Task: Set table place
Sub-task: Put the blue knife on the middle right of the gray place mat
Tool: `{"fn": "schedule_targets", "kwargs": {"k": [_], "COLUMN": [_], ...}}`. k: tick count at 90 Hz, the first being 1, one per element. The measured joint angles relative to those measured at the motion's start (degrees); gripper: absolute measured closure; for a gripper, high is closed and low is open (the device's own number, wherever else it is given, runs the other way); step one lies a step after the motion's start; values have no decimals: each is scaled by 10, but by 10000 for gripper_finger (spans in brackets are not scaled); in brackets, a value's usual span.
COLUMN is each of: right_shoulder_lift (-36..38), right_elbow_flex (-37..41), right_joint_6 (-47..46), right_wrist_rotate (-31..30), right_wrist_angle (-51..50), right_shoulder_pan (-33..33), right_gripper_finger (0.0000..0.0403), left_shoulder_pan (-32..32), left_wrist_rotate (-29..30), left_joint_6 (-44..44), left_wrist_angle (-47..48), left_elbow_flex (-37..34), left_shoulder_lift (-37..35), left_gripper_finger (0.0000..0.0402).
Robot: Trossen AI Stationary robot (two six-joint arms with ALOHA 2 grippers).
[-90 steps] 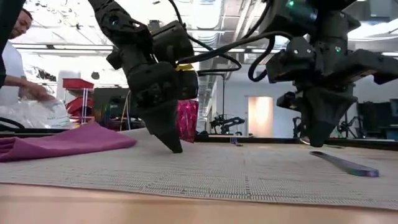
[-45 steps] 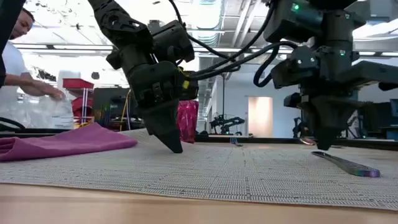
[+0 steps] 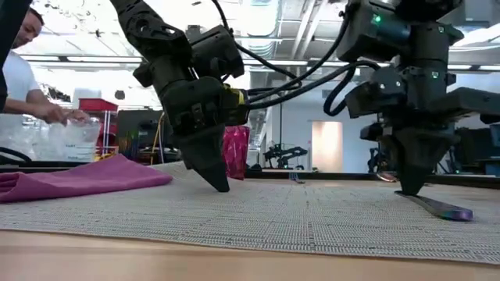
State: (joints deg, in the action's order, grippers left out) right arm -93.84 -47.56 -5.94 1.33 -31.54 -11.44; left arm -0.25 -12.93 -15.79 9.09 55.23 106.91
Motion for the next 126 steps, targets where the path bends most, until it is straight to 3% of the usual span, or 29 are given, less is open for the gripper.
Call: {"fn": "schedule_targets", "kwargs": {"k": [36, 54, 79, 94, 126], "right_shoulder_lift": [-3, -3, 35, 41, 42], "right_elbow_flex": [2, 0, -71, -83, -48], "right_joint_6": [54, 25, 2, -81, -202], "right_wrist_rotate": [16, 16, -29, -28, -7], "right_wrist_angle": [89, 82, 16, -63, 11], "right_shoulder_pan": [44, 61, 3, -24, -99], "right_gripper_finger": [403, 403, 403, 403, 403], "left_shoulder_pan": [2, 3, 4, 5, 7], "left_wrist_rotate": [5, 6, 13, 13, 24], "left_joint_6": [-5, -15, -19, -18, -18], "left_wrist_angle": [-48, -61, -61, -61, -66], "left_elbow_flex": [-1, -1, -1, -1, 0], "left_shoulder_lift": [2, 3, 2, 2, 1], "left_gripper_finger": [402, 402, 402, 402, 402]}}
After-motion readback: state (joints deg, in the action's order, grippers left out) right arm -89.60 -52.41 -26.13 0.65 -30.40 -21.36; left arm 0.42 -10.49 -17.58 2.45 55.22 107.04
